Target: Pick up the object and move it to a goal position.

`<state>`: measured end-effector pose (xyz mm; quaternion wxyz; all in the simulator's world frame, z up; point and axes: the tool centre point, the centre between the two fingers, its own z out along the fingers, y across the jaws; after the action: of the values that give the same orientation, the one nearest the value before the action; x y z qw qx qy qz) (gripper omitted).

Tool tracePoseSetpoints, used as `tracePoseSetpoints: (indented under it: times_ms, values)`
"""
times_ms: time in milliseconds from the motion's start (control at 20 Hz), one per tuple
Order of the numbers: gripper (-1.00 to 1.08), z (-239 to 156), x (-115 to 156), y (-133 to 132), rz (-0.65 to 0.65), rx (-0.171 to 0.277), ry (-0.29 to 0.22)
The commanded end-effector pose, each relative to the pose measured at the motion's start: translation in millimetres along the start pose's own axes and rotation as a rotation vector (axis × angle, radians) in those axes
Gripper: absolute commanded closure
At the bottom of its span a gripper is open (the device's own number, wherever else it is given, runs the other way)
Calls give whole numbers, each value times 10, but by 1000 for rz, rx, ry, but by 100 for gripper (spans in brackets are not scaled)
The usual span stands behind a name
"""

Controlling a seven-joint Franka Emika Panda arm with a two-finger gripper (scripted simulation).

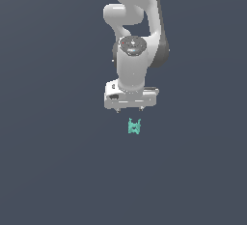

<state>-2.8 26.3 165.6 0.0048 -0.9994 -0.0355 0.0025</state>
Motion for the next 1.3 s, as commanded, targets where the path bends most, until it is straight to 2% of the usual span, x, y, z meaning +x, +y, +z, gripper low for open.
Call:
tracePoseSetpoints:
  times_ms: [0, 550, 900, 1250]
  values:
    - [-92, 0, 0, 0, 0, 0, 0]
    - [-92, -6, 0, 254, -21, -30, -4]
    - [-92, 80, 29, 179, 7, -26, -3]
    - [-92, 332, 102, -10, 85, -18, 2]
